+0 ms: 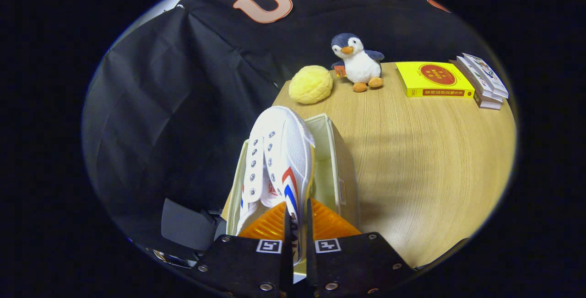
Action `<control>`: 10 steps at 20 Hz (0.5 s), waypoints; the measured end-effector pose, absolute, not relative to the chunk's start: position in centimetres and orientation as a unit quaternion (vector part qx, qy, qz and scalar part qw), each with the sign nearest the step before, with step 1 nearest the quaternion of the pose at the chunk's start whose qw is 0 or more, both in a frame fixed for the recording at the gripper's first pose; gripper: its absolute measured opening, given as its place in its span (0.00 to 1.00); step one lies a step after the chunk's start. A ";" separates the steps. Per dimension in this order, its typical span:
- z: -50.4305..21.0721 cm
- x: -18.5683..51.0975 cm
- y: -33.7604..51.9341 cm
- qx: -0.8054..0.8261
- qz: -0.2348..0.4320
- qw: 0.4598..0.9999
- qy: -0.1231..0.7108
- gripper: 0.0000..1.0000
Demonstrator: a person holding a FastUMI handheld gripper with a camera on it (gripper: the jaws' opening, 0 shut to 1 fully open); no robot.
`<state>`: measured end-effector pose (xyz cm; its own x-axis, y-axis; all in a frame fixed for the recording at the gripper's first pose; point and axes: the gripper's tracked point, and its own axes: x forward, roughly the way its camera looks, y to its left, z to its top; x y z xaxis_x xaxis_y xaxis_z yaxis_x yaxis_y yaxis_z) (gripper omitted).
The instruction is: Open the storage box then place both shoes into the box .Put the left shoe in first, then the right shoe, with the right side of both shoes facing outward in a uniform manner.
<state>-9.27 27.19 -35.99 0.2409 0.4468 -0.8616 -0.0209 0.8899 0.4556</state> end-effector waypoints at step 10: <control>-31.7 -6.5 24.4 0.217 0.155 0.807 0.527 0.77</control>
